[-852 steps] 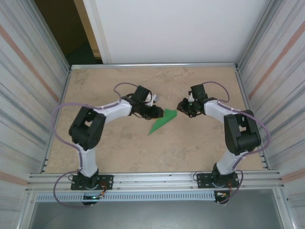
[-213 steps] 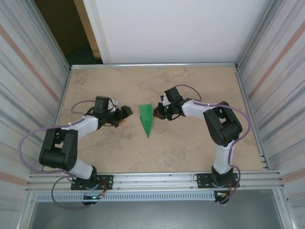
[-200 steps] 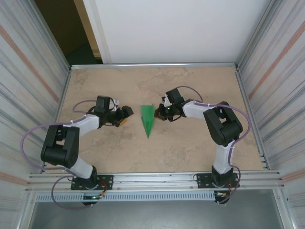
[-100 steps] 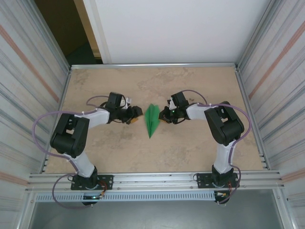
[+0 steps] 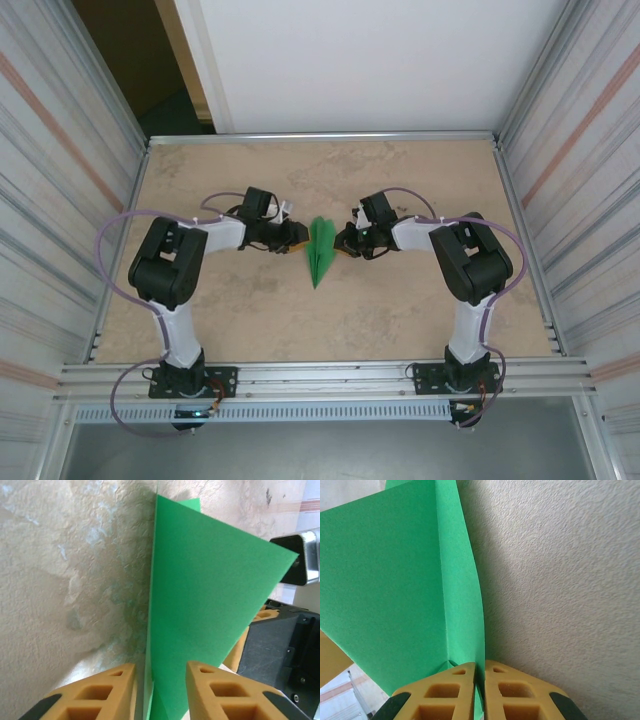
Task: Fold a paper plane with a square sheet of paper (pick it up from the middle)
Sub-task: Turn over the paper plane at the center of the table.
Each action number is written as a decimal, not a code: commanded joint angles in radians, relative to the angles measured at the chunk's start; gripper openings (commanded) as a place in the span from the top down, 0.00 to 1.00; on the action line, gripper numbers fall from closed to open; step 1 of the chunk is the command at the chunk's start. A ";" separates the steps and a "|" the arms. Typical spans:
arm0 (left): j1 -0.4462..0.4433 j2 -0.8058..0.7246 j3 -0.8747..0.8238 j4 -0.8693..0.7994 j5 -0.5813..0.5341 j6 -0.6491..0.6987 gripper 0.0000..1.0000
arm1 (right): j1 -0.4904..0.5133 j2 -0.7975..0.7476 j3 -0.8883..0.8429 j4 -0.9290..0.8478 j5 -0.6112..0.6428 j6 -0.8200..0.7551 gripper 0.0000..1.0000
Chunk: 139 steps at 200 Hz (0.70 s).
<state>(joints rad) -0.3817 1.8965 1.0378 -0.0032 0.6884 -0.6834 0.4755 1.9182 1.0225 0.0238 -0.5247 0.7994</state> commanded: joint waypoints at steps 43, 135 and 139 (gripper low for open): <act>0.000 0.047 0.068 -0.027 0.041 0.046 0.86 | -0.008 -0.002 -0.001 0.008 -0.017 0.000 0.90; 0.020 -0.128 -0.069 -0.004 -0.107 0.018 0.98 | -0.019 -0.097 -0.002 -0.021 0.016 -0.021 0.94; 0.020 -0.131 -0.074 -0.002 -0.112 0.016 0.98 | -0.018 -0.094 -0.003 -0.021 0.018 -0.021 0.94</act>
<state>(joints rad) -0.3660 1.8122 1.0012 -0.0158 0.6250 -0.6552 0.4660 1.8511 1.0225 0.0193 -0.5217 0.7990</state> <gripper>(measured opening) 0.049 0.065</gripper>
